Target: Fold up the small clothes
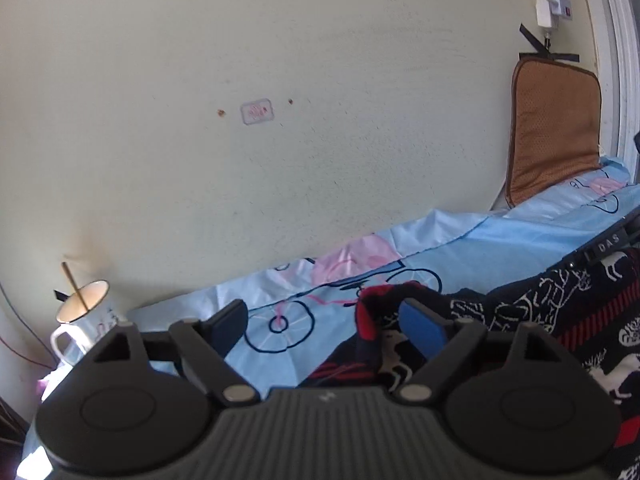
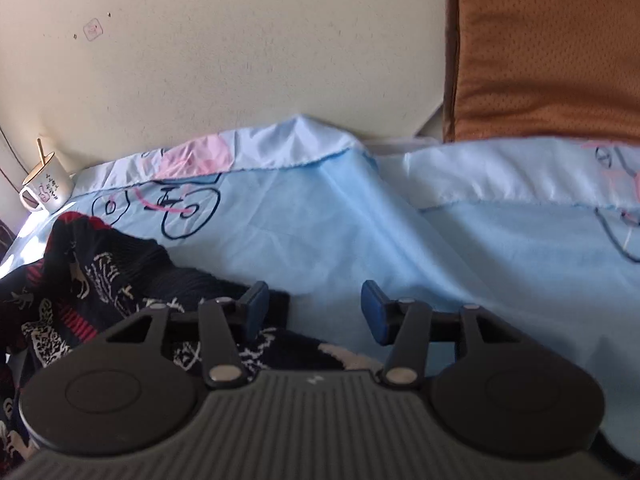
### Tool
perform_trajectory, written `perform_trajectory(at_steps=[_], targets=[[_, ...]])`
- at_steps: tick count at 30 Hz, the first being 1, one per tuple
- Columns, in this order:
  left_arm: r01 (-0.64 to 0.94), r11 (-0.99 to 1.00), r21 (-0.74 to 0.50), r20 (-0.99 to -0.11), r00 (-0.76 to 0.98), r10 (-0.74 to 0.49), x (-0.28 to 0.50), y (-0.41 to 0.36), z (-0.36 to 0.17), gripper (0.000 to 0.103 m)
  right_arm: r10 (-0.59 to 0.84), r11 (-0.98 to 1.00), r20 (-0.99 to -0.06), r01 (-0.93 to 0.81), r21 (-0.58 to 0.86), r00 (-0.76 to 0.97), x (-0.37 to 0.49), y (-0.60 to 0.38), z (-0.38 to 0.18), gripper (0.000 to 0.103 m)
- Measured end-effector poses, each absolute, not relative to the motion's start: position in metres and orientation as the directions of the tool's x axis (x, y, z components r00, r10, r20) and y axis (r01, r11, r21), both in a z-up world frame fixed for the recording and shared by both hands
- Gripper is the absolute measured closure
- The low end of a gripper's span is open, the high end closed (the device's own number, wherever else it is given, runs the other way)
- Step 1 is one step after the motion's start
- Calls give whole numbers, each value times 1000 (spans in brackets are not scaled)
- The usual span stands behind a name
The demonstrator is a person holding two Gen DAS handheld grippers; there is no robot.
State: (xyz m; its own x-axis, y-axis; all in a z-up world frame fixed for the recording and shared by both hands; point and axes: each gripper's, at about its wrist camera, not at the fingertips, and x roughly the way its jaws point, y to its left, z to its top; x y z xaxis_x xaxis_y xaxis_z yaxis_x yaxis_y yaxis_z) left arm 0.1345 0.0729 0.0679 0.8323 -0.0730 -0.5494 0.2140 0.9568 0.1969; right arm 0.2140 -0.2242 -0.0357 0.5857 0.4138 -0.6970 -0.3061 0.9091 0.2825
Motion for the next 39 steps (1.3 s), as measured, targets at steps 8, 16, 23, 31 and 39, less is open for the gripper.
perform_trajectory(at_steps=[8, 16, 23, 31, 39], targets=[[358, 914, 194, -679, 721, -138, 140, 60, 19, 92, 565, 737, -655, -664, 126, 502, 123, -210, -28, 47], [348, 915, 205, -663, 737, -132, 129, 61, 32, 92, 590, 800, -588, -499, 334, 553, 187, -234, -32, 29], [339, 918, 204, -671, 732, -121, 145, 60, 31, 92, 638, 769, -613, -414, 487, 466, 213, -235, -48, 73], [181, 965, 191, -574, 818, -40, 169, 68, 58, 93, 525, 851, -443, -454, 263, 727, 221, -232, 21, 96], [112, 973, 202, -665, 745, 52, 211, 71, 24, 88, 509, 852, -535, -306, 426, 674, 288, -235, -12, 92]])
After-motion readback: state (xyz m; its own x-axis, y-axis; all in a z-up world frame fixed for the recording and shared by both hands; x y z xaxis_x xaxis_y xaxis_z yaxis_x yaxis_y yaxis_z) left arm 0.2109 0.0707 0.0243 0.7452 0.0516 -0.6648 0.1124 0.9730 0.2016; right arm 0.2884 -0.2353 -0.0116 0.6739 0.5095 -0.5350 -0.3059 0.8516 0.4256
